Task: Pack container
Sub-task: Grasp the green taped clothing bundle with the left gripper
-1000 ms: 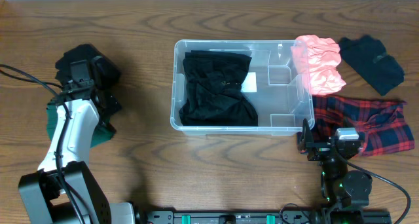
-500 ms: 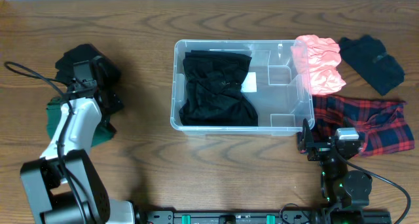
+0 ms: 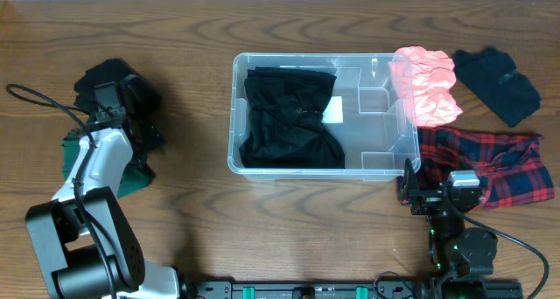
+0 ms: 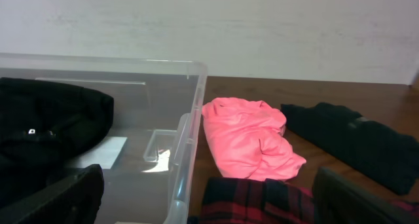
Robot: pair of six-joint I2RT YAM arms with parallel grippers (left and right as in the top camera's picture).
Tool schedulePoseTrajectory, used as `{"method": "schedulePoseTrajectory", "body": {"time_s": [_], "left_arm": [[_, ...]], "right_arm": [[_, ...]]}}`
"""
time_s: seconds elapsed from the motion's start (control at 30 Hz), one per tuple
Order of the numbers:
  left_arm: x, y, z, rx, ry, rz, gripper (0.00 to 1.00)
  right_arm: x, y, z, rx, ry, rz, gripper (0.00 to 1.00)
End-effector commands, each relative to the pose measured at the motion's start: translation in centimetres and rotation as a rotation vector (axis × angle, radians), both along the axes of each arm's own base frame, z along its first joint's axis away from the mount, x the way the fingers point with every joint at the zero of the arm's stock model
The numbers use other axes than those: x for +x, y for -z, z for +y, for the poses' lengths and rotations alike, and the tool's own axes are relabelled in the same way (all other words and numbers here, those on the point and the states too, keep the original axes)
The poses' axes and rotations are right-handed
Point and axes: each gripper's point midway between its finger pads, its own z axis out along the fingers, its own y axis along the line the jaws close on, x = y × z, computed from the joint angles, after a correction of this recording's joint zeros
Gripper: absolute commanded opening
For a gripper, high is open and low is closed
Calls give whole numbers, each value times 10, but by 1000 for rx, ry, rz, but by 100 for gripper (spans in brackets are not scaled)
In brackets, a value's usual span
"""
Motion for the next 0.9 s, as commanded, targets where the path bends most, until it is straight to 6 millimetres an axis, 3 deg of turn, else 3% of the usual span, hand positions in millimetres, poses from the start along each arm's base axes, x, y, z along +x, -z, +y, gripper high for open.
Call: {"method": "schedulePoseTrajectory", "body": {"time_s": [0.0, 0.6, 0.87], "left_arm": [[-2, 7, -2, -12, 17, 19, 98], [-2, 8, -2, 1, 80, 46, 98], [-9, 32, -3, -20, 83, 117, 98]], "right_arm": [[0, 0, 0, 10, 2, 0, 99], [0, 0, 0, 10, 2, 0, 99], [0, 0, 0, 10, 1, 0, 99]]}}
